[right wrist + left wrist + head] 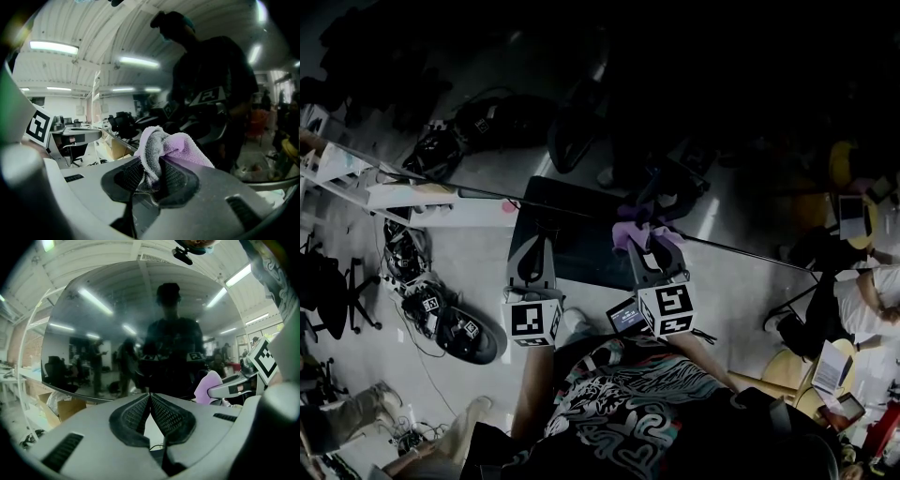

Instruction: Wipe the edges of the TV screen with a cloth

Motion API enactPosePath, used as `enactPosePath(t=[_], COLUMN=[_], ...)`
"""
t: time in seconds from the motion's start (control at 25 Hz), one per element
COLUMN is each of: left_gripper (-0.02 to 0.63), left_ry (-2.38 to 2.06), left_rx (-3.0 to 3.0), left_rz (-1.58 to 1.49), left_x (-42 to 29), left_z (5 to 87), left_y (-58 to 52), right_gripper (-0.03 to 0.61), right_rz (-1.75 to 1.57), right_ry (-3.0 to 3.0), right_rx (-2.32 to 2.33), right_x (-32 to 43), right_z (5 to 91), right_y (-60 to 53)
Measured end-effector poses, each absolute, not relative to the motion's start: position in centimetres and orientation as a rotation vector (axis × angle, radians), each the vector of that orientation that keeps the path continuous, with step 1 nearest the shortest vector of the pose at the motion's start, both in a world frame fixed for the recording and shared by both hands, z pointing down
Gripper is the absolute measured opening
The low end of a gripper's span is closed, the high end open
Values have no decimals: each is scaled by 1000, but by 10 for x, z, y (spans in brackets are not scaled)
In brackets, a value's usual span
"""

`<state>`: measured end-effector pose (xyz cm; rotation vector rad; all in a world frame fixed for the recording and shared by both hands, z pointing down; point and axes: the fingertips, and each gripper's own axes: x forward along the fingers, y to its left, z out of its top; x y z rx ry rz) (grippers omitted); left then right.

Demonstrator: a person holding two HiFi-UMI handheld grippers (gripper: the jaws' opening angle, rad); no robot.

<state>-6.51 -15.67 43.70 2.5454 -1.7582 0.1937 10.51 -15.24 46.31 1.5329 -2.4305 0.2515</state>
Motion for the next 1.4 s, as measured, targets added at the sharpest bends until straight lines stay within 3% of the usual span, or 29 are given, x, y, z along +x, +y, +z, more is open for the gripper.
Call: enactPosePath(t=[1.4], left_gripper=[18], left_ry=[-1572], left_rx=[2639], left_rz=[212], left_x=[-67], left_z=[445], left_y=[-149], right_gripper=[121], right_rz=[270], right_ry=[-2402], right_rx=[1662], right_x=[95], right_z=[452], right_y=[-148])
